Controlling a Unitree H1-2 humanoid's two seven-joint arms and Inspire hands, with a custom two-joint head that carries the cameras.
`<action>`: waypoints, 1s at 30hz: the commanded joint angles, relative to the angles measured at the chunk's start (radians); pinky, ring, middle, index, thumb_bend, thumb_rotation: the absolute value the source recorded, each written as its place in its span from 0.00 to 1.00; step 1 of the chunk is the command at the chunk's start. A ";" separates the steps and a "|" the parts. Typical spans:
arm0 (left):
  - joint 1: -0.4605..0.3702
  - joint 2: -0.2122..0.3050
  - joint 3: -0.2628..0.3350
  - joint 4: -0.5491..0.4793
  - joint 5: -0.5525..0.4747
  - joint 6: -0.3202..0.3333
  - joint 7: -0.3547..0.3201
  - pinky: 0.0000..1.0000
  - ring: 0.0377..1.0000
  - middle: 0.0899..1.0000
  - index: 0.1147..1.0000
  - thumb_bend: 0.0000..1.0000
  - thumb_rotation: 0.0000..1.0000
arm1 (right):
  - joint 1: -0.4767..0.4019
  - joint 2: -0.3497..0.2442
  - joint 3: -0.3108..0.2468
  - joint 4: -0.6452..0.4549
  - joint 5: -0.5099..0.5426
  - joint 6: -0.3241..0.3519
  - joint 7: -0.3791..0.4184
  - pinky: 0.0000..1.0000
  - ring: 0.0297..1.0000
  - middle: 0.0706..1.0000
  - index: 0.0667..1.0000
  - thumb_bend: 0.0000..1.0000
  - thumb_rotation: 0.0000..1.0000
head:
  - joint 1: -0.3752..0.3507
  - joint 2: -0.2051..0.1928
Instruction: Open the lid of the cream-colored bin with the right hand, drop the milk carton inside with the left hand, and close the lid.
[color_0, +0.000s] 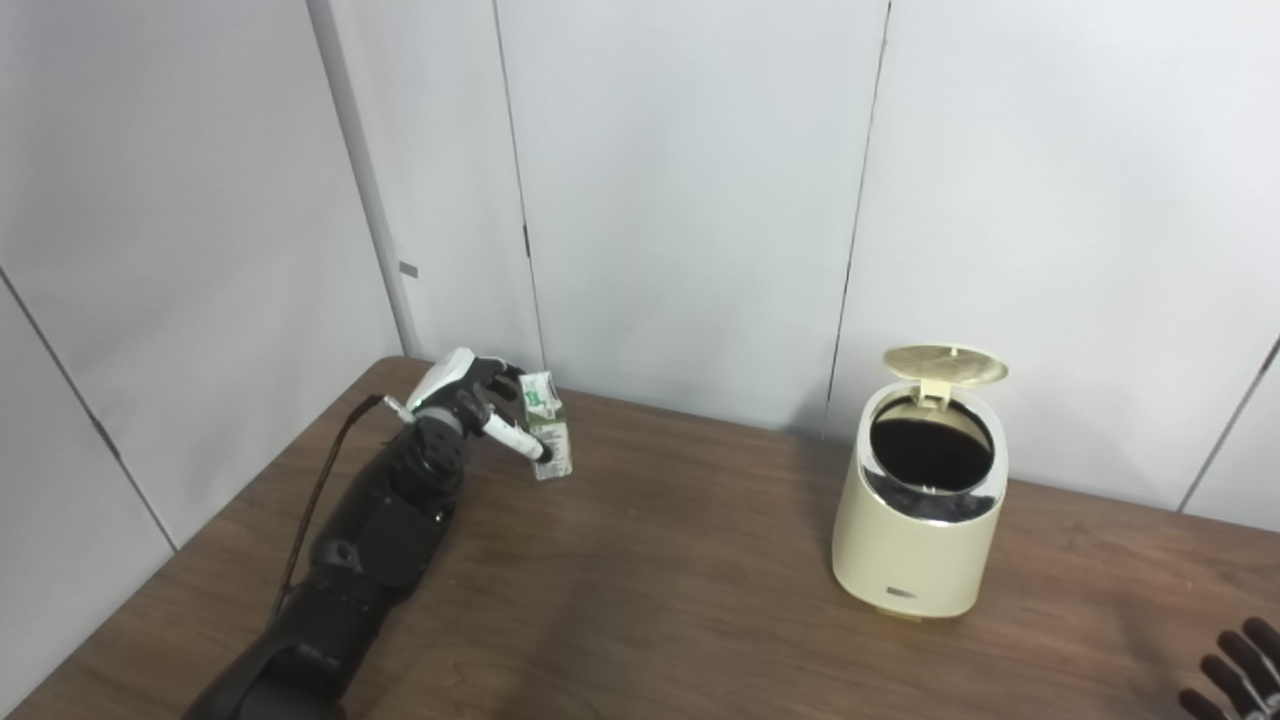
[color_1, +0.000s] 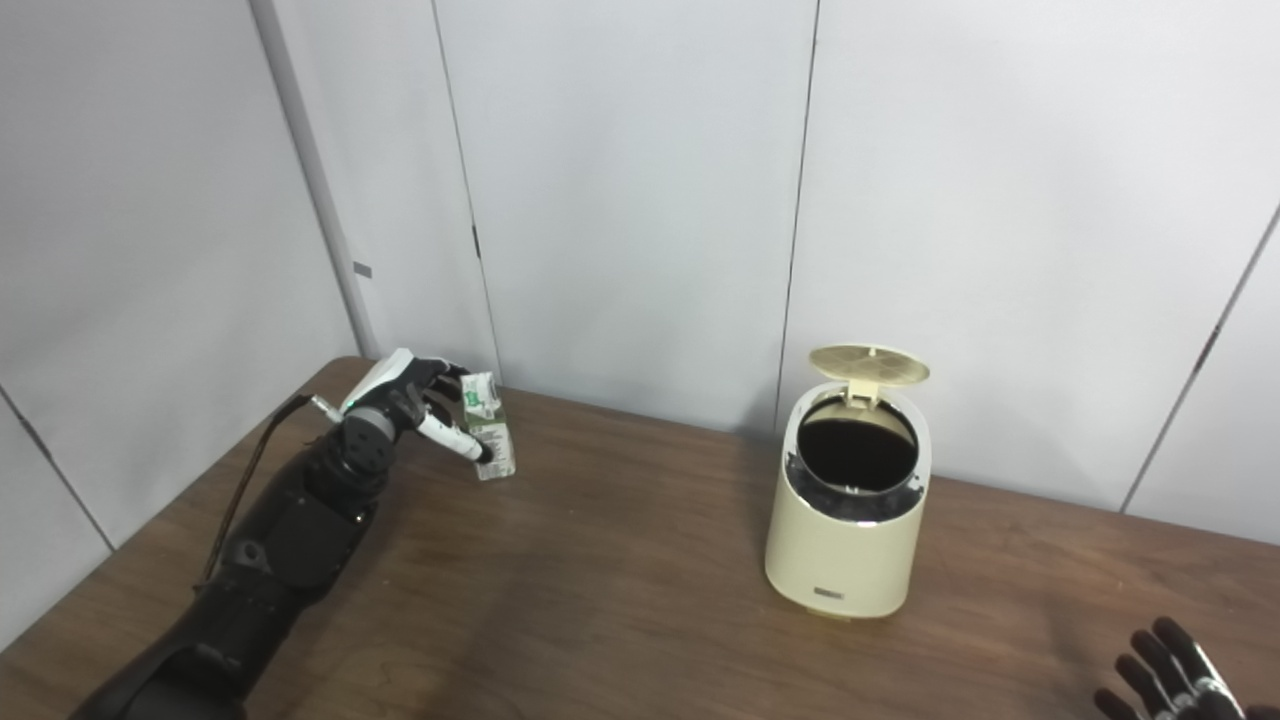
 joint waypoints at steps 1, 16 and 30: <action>-0.061 0.015 0.012 -0.008 -0.001 -0.034 0.041 0.61 0.69 0.76 0.80 0.85 0.00 | -0.028 -0.008 -0.010 -0.037 0.012 -0.011 -0.001 0.87 0.94 0.94 0.94 0.66 0.97 | 0.001 0.000; -0.061 0.019 0.009 -0.002 -0.046 -0.064 0.040 0.65 0.73 0.77 0.81 0.86 0.01 | -0.035 -0.008 -0.009 -0.035 0.018 -0.012 0.002 0.88 0.93 0.93 0.93 0.63 0.98 | -0.001 0.004; -0.059 0.025 -0.002 -0.003 -0.058 -0.079 0.037 0.67 0.76 0.81 0.82 0.87 0.00 | -0.035 -0.011 -0.009 -0.024 0.016 -0.028 0.010 0.87 0.94 0.93 0.93 0.62 0.99 | -0.004 0.004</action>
